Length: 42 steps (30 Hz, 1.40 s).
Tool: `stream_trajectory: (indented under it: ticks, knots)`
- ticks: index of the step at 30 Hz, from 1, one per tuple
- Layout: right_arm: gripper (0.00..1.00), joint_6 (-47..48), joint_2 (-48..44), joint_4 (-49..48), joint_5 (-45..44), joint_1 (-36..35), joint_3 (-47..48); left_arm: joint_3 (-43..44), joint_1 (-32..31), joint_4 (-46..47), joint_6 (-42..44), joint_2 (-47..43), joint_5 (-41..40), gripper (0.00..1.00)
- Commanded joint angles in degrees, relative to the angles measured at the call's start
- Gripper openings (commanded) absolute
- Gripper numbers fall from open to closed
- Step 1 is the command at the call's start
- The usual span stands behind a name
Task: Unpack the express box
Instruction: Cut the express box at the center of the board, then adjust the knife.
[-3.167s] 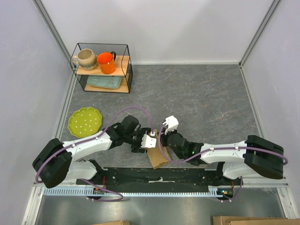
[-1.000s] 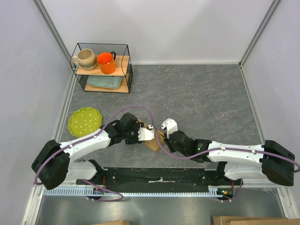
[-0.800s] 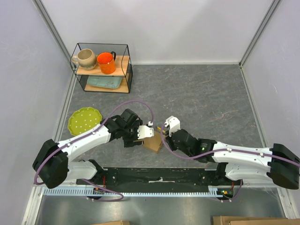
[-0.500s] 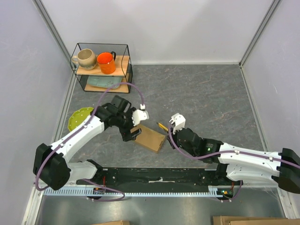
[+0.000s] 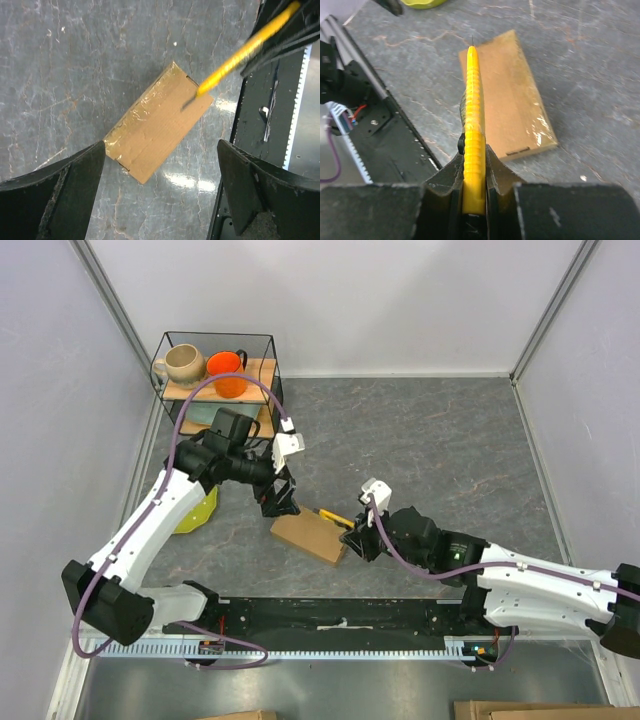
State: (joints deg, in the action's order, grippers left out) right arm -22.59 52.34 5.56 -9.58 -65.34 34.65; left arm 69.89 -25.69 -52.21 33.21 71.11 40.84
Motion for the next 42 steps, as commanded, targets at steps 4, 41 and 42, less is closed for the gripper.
stream_trajectory:
  ticks: [4, 41, 42]
  knots:
    - [0.0, 1.58, 3.82, -4.86, 11.41, 0.13, 7.88, 4.73, -3.31, -7.99, 5.87, 1.83, 4.06, 0.99]
    - [0.86, -1.75, -5.31, -23.83, 10.11, 7.07, 2.28, 12.1, 3.8, -11.43, -4.89, 7.98, 29.99, 0.02]
    - [0.88, -2.1, -6.36, -24.89, 10.29, 7.07, 1.65, 13.07, 3.98, -11.25, -5.87, 8.6, 30.78, 0.02]
